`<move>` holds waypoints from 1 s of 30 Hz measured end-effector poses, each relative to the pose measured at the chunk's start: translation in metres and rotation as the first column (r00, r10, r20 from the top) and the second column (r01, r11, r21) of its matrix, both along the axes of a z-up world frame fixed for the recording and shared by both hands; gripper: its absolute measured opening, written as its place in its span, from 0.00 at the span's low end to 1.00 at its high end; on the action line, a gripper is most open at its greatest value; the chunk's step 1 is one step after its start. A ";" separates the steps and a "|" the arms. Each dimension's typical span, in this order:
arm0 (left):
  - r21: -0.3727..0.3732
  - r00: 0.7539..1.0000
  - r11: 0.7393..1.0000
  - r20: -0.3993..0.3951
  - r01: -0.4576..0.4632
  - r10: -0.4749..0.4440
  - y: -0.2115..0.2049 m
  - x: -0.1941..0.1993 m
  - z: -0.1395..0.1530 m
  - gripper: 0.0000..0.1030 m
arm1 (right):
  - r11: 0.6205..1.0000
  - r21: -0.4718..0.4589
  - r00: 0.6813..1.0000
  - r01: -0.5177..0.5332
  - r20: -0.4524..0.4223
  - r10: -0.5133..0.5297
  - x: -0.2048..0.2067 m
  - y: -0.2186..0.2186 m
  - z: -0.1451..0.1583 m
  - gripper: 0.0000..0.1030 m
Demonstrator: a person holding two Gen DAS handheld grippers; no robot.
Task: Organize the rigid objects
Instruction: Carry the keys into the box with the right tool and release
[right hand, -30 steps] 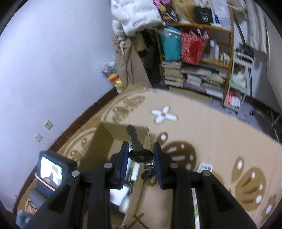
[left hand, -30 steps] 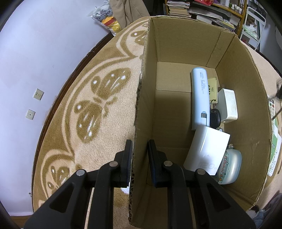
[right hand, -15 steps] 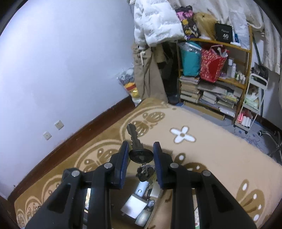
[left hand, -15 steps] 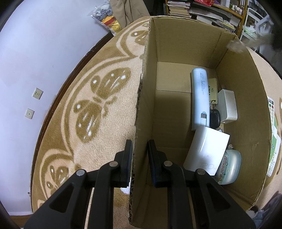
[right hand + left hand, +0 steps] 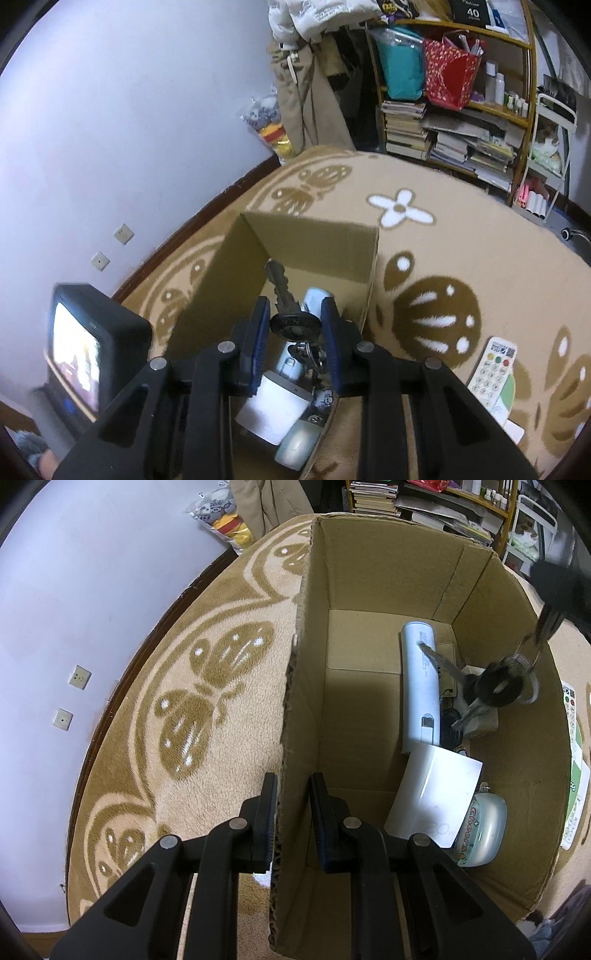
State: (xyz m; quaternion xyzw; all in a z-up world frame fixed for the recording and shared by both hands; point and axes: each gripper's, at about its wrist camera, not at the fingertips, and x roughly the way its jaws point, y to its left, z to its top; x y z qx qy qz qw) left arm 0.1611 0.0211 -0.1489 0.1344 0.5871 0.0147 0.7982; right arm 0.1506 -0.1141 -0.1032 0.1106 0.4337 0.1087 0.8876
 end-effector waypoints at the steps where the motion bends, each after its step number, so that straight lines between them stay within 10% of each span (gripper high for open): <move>1: 0.000 1.000 1.000 0.000 0.000 0.000 0.000 0.000 0.000 0.17 | 1.000 -0.002 1.000 -0.001 -0.005 0.000 0.001 0.000 -0.003 0.29; 20: 0.000 1.000 1.000 0.001 0.001 -0.001 0.001 0.000 0.000 0.17 | 0.999 -0.038 0.999 -0.018 -0.046 0.016 -0.005 -0.003 -0.013 0.32; 23: -0.001 1.000 1.000 0.000 0.000 0.000 0.000 0.000 0.000 0.17 | 0.998 -0.066 0.998 -0.012 -0.056 0.008 -0.008 -0.007 -0.008 0.59; 30: 0.000 1.000 1.000 -0.001 -0.001 0.001 0.001 0.000 -0.001 0.17 | 0.989 -0.141 0.997 0.048 -0.050 -0.056 -0.019 -0.034 0.000 0.74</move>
